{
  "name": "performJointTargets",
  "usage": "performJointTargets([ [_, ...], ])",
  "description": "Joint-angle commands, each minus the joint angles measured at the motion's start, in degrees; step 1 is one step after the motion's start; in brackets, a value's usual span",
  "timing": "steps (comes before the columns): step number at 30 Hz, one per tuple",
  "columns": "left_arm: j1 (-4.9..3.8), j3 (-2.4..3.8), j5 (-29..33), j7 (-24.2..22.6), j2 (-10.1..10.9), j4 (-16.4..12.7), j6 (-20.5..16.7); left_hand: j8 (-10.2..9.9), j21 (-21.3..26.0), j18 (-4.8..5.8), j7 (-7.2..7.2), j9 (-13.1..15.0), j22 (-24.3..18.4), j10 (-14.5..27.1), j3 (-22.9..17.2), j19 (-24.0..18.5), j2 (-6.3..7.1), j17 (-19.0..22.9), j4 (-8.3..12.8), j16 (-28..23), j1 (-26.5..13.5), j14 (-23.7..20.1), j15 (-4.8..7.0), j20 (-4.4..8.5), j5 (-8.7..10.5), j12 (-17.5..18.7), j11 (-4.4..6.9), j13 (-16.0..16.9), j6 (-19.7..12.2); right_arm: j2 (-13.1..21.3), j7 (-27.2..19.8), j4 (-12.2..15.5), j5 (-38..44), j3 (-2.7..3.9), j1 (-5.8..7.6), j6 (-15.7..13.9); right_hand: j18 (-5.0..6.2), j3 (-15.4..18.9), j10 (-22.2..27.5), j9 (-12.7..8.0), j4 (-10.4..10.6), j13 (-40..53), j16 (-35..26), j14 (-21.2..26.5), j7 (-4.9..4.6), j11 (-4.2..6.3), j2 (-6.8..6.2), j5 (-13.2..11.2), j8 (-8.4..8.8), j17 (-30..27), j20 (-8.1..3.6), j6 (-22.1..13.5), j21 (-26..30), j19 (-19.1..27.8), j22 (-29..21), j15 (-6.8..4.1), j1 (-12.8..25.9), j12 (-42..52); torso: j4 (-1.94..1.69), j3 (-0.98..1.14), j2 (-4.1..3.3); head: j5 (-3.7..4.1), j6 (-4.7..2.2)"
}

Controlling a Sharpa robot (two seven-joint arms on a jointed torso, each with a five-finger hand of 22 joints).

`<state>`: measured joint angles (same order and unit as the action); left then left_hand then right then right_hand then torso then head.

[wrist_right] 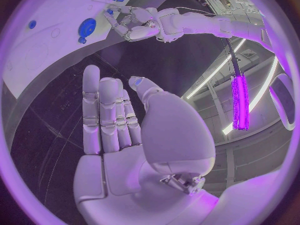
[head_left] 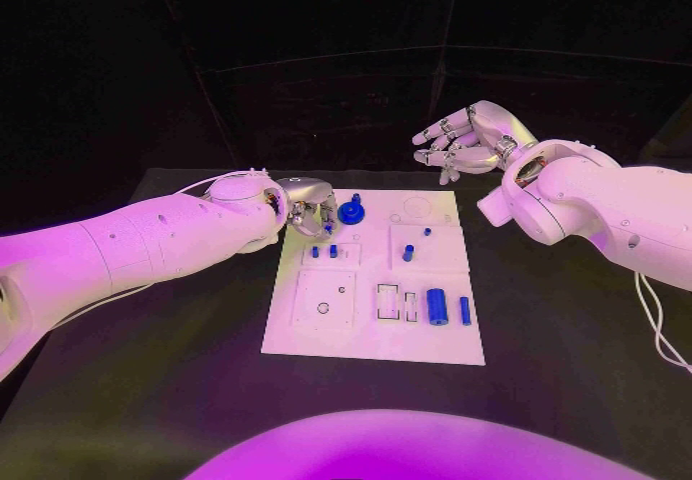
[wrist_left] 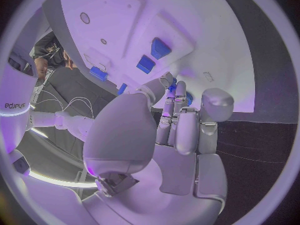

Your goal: Assemble the parts on the task board

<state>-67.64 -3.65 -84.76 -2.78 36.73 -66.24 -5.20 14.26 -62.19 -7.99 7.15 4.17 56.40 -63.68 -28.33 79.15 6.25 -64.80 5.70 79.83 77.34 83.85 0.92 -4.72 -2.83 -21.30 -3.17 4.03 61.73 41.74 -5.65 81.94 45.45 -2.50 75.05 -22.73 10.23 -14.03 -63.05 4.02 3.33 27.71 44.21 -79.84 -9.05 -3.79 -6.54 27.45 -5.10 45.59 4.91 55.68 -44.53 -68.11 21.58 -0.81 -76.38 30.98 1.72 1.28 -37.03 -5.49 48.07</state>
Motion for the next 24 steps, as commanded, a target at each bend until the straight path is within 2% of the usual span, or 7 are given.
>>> performJointTargets([
  [1,-0.07,0.03,0.2,2.0,0.0,0.2,1.9,-0.2,0.1,0.94,0.03,0.0,-0.1,-0.1,0.2,-0.1,0.33,0.1,0.3,-0.2,-0.1,1.1,0.34,0.15,-0.04,0.3,-0.22,0.0,0.0,0.0,-0.2,0.1,-0.1,0.04,0.11,0.2,0.30,-0.3,0.4,0.0,-0.1,-0.1,-0.3,0.3,-0.03,-0.02,-0.32,0.2,0.13,0.1,0.02,-0.4,0.2,-0.5,-0.1,-0.05,0.2,0.3,0.00,-0.02,0.00,0.05,0.08],
  [16,-0.07,0.03,0.4,1.7,-0.3,0.2,1.6,-0.3,0.1,0.95,0.01,0.0,0.0,-0.1,0.1,-0.1,0.22,0.3,0.3,-0.4,-0.1,1.1,0.33,0.14,-0.05,0.3,-0.21,0.0,0.0,0.0,-0.2,0.1,-0.1,0.04,0.11,0.2,0.30,-0.3,0.4,0.0,-0.1,-0.1,-0.3,0.3,-0.03,-0.02,-0.32,0.2,0.13,0.1,0.02,-0.4,0.2,-0.5,-0.1,-0.05,0.2,0.3,0.04,0.00,0.00,-0.01,0.14],
  [24,-0.07,0.03,0.4,1.0,-0.5,-0.1,1.1,-0.3,-0.1,0.98,0.00,0.0,0.2,-0.2,0.1,-0.1,0.16,0.2,0.3,-0.3,-0.1,1.1,0.33,0.14,-0.05,0.3,-0.18,0.0,0.0,0.0,-0.3,0.1,-0.1,0.04,0.11,0.2,0.30,-0.3,0.4,0.0,-0.1,-0.1,-0.3,0.3,-0.03,-0.02,-0.32,0.2,0.13,0.1,0.02,-0.4,0.2,-0.5,-0.1,-0.05,0.2,0.3,-0.06,-0.02,0.01,0.11,0.17],
])
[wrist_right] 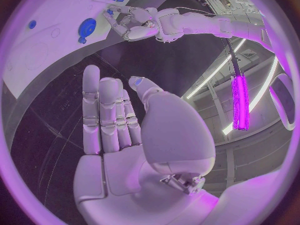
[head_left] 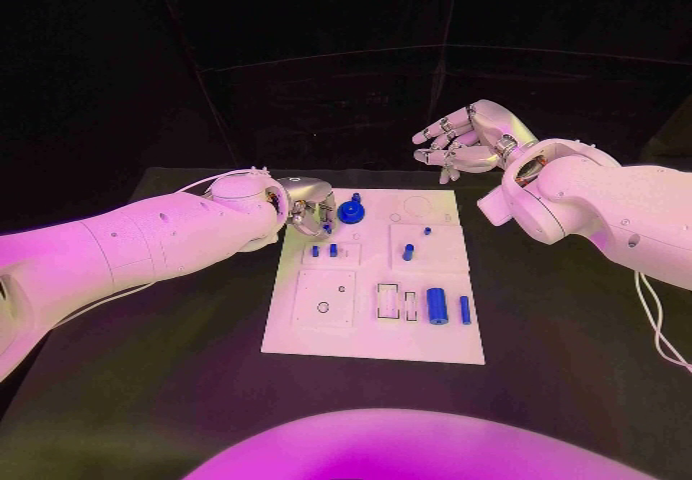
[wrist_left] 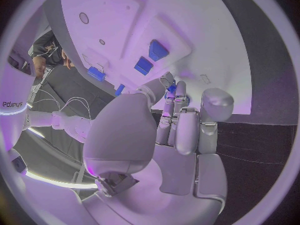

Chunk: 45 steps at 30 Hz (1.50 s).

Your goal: Assemble the parts on the task board

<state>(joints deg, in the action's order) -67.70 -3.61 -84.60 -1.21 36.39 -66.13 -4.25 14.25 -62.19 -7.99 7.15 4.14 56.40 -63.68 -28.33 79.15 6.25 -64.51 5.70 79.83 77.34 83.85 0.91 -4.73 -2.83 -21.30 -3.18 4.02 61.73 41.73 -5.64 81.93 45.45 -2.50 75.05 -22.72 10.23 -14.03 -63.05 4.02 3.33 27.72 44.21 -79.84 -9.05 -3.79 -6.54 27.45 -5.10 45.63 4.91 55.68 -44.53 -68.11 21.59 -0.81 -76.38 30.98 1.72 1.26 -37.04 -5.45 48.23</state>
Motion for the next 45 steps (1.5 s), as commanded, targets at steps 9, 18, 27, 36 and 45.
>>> performJointTargets([
  [9,-0.01,-0.01,0.2,-1.2,0.1,-0.5,-0.7,-0.2,-0.3,1.01,-0.05,0.1,0.4,-0.4,0.0,0.0,-0.02,-0.3,0.4,-0.1,0.0,1.2,0.39,0.17,-0.05,0.3,-0.09,0.1,0.3,0.0,-0.3,0.1,-0.1,0.04,0.11,0.2,0.30,-0.3,0.4,0.0,-0.1,-0.1,-0.3,0.3,-0.03,-0.02,-0.32,0.2,0.13,0.1,0.02,-0.4,0.2,-0.5,-0.1,-0.05,0.2,0.3,-0.04,-0.01,0.00,-0.02,0.00],
  [18,-0.02,-0.01,0.2,-0.1,-0.2,-0.2,0.7,-0.5,0.3,0.90,0.07,0.0,-0.1,-0.2,0.3,-0.3,0.29,0.5,0.4,-0.5,-0.3,0.9,0.31,0.14,-0.03,0.6,-0.25,0.1,0.0,-0.1,-0.3,0.0,-0.1,0.04,0.11,0.3,0.30,-0.3,0.4,0.0,-0.1,-0.1,-0.3,0.3,-0.03,-0.02,-0.32,0.2,0.13,0.1,0.02,-0.4,0.2,-0.5,-0.1,-0.05,0.2,0.3,0.01,0.02,-0.02,-0.02,0.09],
  [27,-0.02,-0.01,0.2,0.9,-0.4,0.3,1.8,-1.6,1.0,0.80,0.53,-0.2,-0.7,1.0,0.6,-0.9,0.67,1.2,0.4,-0.8,-0.6,0.6,-0.10,-0.15,-0.02,1.5,-0.78,-0.1,-1.3,-0.1,-0.2,0.0,-0.1,0.04,0.11,0.5,0.30,-0.3,0.4,0.0,-0.1,-0.1,-0.3,0.3,-0.03,-0.02,-0.32,0.2,0.13,0.1,0.02,-0.4,0.2,-0.5,-0.1,-0.05,0.2,0.3,-0.01,0.01,0.02,0.08,0.10],
  [36,-0.02,-0.02,0.2,0.6,-0.5,0.4,1.1,-2.9,1.5,0.69,0.75,-0.4,-1.1,2.5,1.0,-1.4,1.17,1.8,0.4,-0.9,-1.0,0.3,-0.48,-0.49,-0.02,2.3,-1.21,-0.1,-3.1,-0.1,-0.1,0.0,-0.1,0.03,0.11,0.5,0.30,-0.3,0.4,0.0,-0.1,-0.1,-0.3,0.3,-0.03,-0.02,-0.32,0.2,0.13,0.1,0.02,-0.4,0.2,-0.5,-0.1,-0.05,0.2,0.3,0.01,-0.02,0.00,0.10,0.03],
  [45,-0.02,-0.02,0.0,0.2,-0.4,0.4,0.3,-4.2,1.6,0.63,0.88,-0.5,-1.0,3.1,1.4,-1.5,1.66,2.0,0.4,-0.9,-1.3,0.3,-0.55,-0.63,-0.02,2.3,-1.27,0.0,-4.9,-0.1,0.0,-0.1,-0.1,0.03,0.11,0.6,0.29,-0.4,0.5,0.0,-0.1,-0.2,-0.5,0.3,-0.04,-0.03,-0.38,0.5,0.11,0.0,0.02,-0.4,0.3,-0.5,-0.1,-0.05,0.3,0.3,-0.03,-0.01,0.02,0.10,0.05],
])
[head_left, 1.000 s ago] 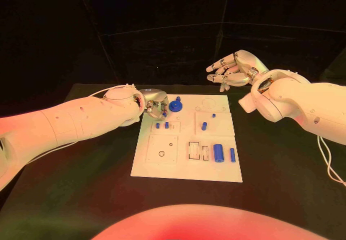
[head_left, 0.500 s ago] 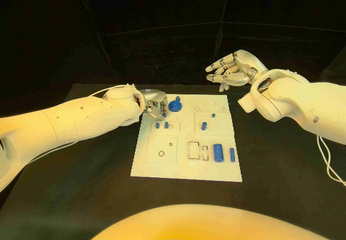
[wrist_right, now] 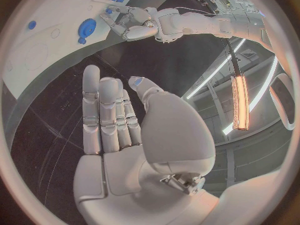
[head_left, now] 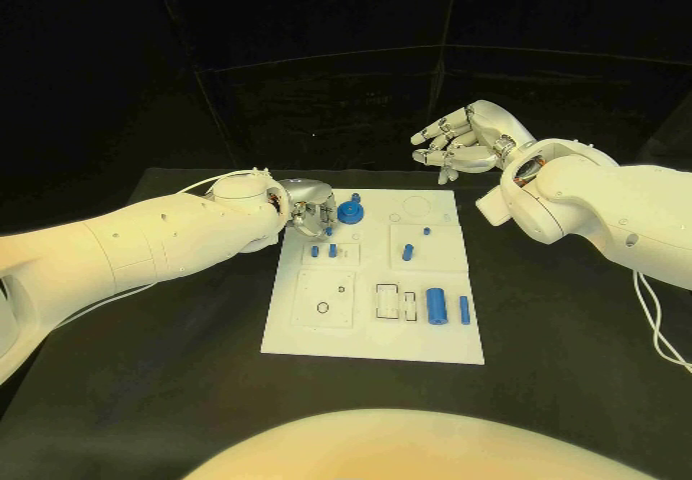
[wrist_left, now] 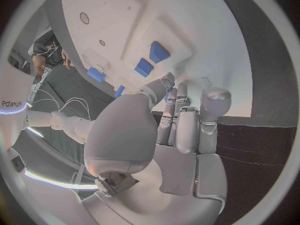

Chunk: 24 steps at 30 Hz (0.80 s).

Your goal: Assemble the parts on the task board

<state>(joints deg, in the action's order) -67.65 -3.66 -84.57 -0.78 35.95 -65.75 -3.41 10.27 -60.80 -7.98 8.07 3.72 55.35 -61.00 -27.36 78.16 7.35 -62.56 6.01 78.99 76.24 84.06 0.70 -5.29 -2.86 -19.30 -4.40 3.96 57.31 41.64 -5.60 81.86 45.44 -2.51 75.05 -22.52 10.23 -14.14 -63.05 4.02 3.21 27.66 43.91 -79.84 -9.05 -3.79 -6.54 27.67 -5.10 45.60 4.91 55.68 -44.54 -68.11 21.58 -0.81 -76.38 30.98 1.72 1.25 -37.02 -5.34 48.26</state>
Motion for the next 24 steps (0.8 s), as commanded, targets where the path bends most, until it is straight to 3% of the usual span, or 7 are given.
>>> performJointTargets([
  [1,-0.07,0.03,0.0,-0.2,0.1,0.0,-0.6,-0.4,0.2,0.61,-0.01,-0.1,0.0,0.6,0.4,-0.5,0.62,0.1,0.1,-0.1,-0.2,0.0,-0.35,-0.08,0.01,0.4,-0.08,0.0,-0.6,0.0,0.0,0.0,-0.1,0.04,0.11,0.4,0.29,-0.3,0.5,0.0,0.0,-0.1,-0.3,0.3,-0.04,-0.03,-0.39,0.3,0.11,-0.1,0.02,-0.4,0.3,-0.5,-0.1,-0.05,0.3,0.3,0.00,0.00,0.02,-0.01,0.02],
  [8,-0.07,0.04,0.4,0.0,1.2,-0.2,-0.9,-1.2,0.3,0.59,0.10,-0.1,0.0,1.4,0.5,-0.6,0.81,0.4,0.1,-0.1,-0.2,-0.1,-0.47,-0.18,0.01,0.7,-0.24,0.0,-1.8,0.1,1.3,-0.8,1.9,0.04,0.11,2.3,0.25,-0.7,2.2,0.0,0.1,-1.0,-0.7,0.6,-0.28,-0.36,-0.58,0.0,0.19,-0.1,0.12,-0.7,0.6,-0.5,-0.2,0.15,0.3,-0.9,-0.02,-0.03,0.02,0.08,-0.05],
  [13,-0.09,0.11,3.7,-1.2,2.9,-0.9,-3.1,-1.7,0.5,0.58,0.35,0.0,-0.2,2.9,0.7,-0.7,1.10,0.7,0.1,-0.2,-0.3,-0.1,-0.76,-0.37,0.01,1.4,-0.66,-0.2,-2.3,0.2,3.1,-1.8,7.4,0.04,0.11,5.9,0.26,-1.8,4.9,0.2,-0.6,-3.9,-0.1,0.2,-0.46,-0.87,-0.71,-2.9,-0.57,0.7,0.26,0.0,0.5,-0.8,-0.2,0.39,-0.8,-4.5,-0.03,-0.11,0.03,0.26,-0.14],
  [19,-0.74,0.17,23.7,-6.7,5.5,-1.0,-8.2,-1.4,7.1,-0.81,1.22,0.2,-7.1,4.9,1.4,-3.8,0.75,7.2,-1.0,-3.3,-1.5,-2.2,-1.44,-0.93,0.00,2.1,-1.50,-0.2,-1.4,0.6,5.6,-2.9,19.2,0.03,0.09,10.3,0.16,-3.6,4.3,0.3,-1.9,-9.0,9.9,-4.1,-0.06,-0.87,-0.68,-5.9,-1.58,9.3,0.06,1.5,-2.0,-3.3,1.5,0.20,-2.2,-9.7,-0.14,-0.01,0.12,0.53,-0.48],
  [22,-0.93,0.17,39.6,-13.2,6.7,-1.5,-9.5,-0.8,15.6,-2.45,1.59,0.3,-15.5,5.4,1.4,-8.5,-0.44,16.6,-1.5,-8.7,-1.2,-6.0,-1.78,-1.37,0.04,1.9,-1.85,-0.1,0.1,0.9,6.8,-2.9,27.4,0.00,-0.05,12.1,-0.97,-4.3,3.5,0.3,-2.4,-11.1,16.6,-5.9,0.42,-0.60,-0.71,-6.7,-1.75,15.0,-0.13,2.5,-8.5,-6.3,10.0,-0.03,-2.4,-11.3,-0.09,-0.04,0.03,0.71,-0.89],
  [23,-0.96,0.17,45.0,-15.5,7.1,-1.8,-9.4,-0.7,16.4,-2.49,1.63,0.3,-16.0,5.1,1.2,-9.2,-0.92,19.6,-1.5,-10.4,-1.0,-7.4,-1.76,-1.44,0.05,1.7,-1.87,-0.1,0.2,1.0,7.3,-2.8,30.0,-0.02,-0.17,12.5,-1.29,-4.4,3.3,0.3,-2.5,-11.7,18.2,-6.2,0.53,-0.52,-0.79,-6.9,-1.80,16.3,-0.12,2.8,-10.1,-6.9,12.1,-0.08,-2.5,-11.8,-0.04,-0.06,0.02,0.75,-0.98],
  [24,-0.97,0.16,46.1,-15.9,7.1,-1.9,-9.4,-0.7,16.6,-2.49,1.63,0.3,-16.1,5.1,1.2,-9.3,-1.04,20.2,-1.6,-10.8,-1.0,-7.7,-1.75,-1.46,0.06,1.6,-1.88,-0.1,0.3,1.0,7.3,-2.7,30.5,-0.03,-0.21,12.6,-1.36,-4.5,3.2,0.3,-2.5,-11.9,18.5,-6.3,0.55,-0.49,-0.79,-7.0,-1.79,16.6,-0.12,2.8,-10.5,-7.0,12.5,-0.09,-2.5,-11.9,-0.04,-0.06,0.02,0.80,-1.01],
])
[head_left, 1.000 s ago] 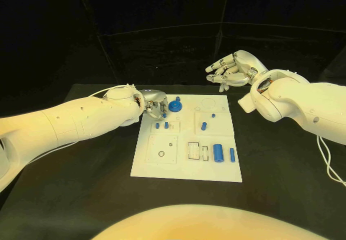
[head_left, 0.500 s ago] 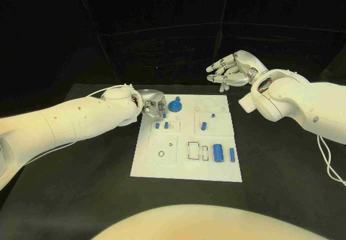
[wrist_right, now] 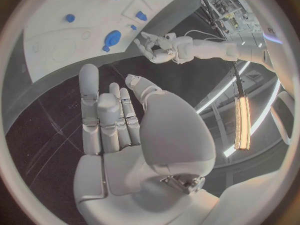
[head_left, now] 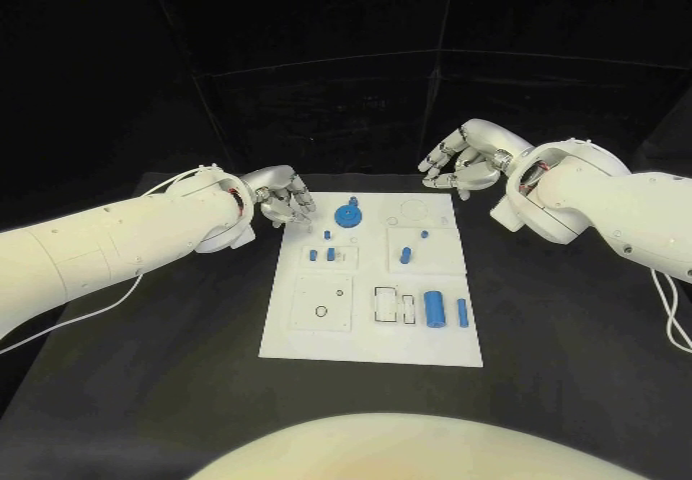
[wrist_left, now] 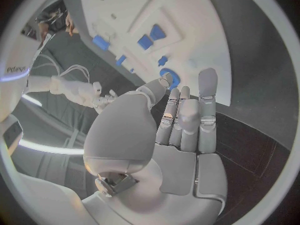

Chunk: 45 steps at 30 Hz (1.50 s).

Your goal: Assemble the parts on the task board

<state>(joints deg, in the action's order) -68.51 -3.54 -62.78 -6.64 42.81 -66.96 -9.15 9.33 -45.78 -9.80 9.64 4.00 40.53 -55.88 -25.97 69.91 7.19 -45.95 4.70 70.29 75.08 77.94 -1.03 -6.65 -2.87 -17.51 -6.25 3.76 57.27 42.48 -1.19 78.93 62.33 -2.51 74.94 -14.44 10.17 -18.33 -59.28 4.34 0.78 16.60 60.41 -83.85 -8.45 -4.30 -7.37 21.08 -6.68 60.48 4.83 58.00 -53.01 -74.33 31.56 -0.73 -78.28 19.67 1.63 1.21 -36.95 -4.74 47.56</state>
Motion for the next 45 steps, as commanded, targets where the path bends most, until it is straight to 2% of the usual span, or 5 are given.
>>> performJointTargets([
  [1,-0.13,0.04,29.3,-12.1,0.6,-1.1,-3.3,0.2,2.0,-0.68,0.06,0.0,-1.5,-0.5,-0.3,-1.5,-1.27,5.5,-0.4,-3.3,0.3,-2.5,-0.01,-0.13,0.00,-0.6,0.02,0.2,0.3,0.3,3.3,0.3,15.9,-0.05,-0.28,4.9,-1.53,-0.5,-0.9,-0.1,-0.2,-1.4,3.4,-2.6,0.04,0.07,0.02,-0.6,-0.15,2.9,-0.05,0.7,-3.4,-1.3,4.4,-0.15,-0.6,-1.0,0.08,-0.05,-0.06,0.32,-0.41],
  [6,-0.07,-0.03,50.7,-19.2,2.1,-4.4,-0.9,1.0,3.6,-0.81,-0.58,0.1,-2.4,-4.6,-0.1,-2.5,-2.43,8.6,-0.5,-5.2,0.7,-4.4,0.64,0.29,-0.04,-3.9,1.17,1.2,1.4,1.0,4.6,0.9,26.1,-0.12,-1.72,5.7,-2.10,-2.0,-1.6,-0.4,-0.6,-4.3,6.3,-2.7,0.01,-0.13,-0.19,-4.0,0.89,5.1,0.20,0.3,-7.1,-2.0,8.8,0.14,-0.7,-3.3,0.19,-0.01,-0.07,2.06,-1.45],
  [12,0.24,-0.10,59.5,-22.1,3.4,-8.0,1.1,1.5,4.3,-0.76,-0.88,0.2,-2.9,-5.2,0.8,-2.8,-2.59,10.1,-0.7,-5.9,0.4,-5.3,0.87,0.55,-0.05,-5.3,1.53,1.6,1.9,1.2,5.2,1.4,32.2,-0.15,-3.68,5.8,-2.24,-2.9,-1.6,-0.4,-0.8,-6.0,6.9,-2.6,-0.16,-0.40,-0.67,-4.5,1.56,5.4,0.49,0.0,-8.4,-1.9,10.2,0.46,-0.6,-4.7,0.15,-0.02,-0.07,3.90,-2.30],
  [24,0.59,-0.16,62.5,-24.6,4.2,-10.8,1.8,1.9,5.4,-0.70,-0.98,0.1,-3.6,-4.8,3.2,-2.8,-2.43,11.6,-1.5,-6.5,-0.7,-6.1,0.85,0.56,-0.04,-6.6,1.56,1.9,1.8,-0.2,5.5,0.1,35.8,-0.16,-5.95,5.5,-2.27,-3.9,0.3,-0.5,-1.2,-9.0,7.6,-2.3,-1.45,-1.69,-1.77,-4.8,2.93,5.5,1.36,-1.6,-9.4,-1.2,11.0,1.41,-0.1,-7.3,0.08,0.01,-0.14,5.21,-3.08],
  [45,0.73,-0.17,63.3,-24.8,5.0,-12.6,1.9,2.1,5.7,-0.71,-1.07,0.1,-3.8,-4.8,3.8,-2.8,-2.70,12.2,-1.5,-6.7,-0.6,-6.4,0.90,0.58,-0.03,-7.1,1.65,2.0,1.9,-3.7,4.6,-3.1,36.0,-0.17,-6.88,7.4,-2.34,-7.2,-1.3,-0.3,-1.6,-11.9,9.2,-2.3,-1.66,-1.75,-0.41,-8.4,2.48,6.2,1.79,-0.6,-11.4,-1.1,13.2,1.51,-0.4,-7.7,0.08,0.00,-0.18,4.84,-2.48],
])
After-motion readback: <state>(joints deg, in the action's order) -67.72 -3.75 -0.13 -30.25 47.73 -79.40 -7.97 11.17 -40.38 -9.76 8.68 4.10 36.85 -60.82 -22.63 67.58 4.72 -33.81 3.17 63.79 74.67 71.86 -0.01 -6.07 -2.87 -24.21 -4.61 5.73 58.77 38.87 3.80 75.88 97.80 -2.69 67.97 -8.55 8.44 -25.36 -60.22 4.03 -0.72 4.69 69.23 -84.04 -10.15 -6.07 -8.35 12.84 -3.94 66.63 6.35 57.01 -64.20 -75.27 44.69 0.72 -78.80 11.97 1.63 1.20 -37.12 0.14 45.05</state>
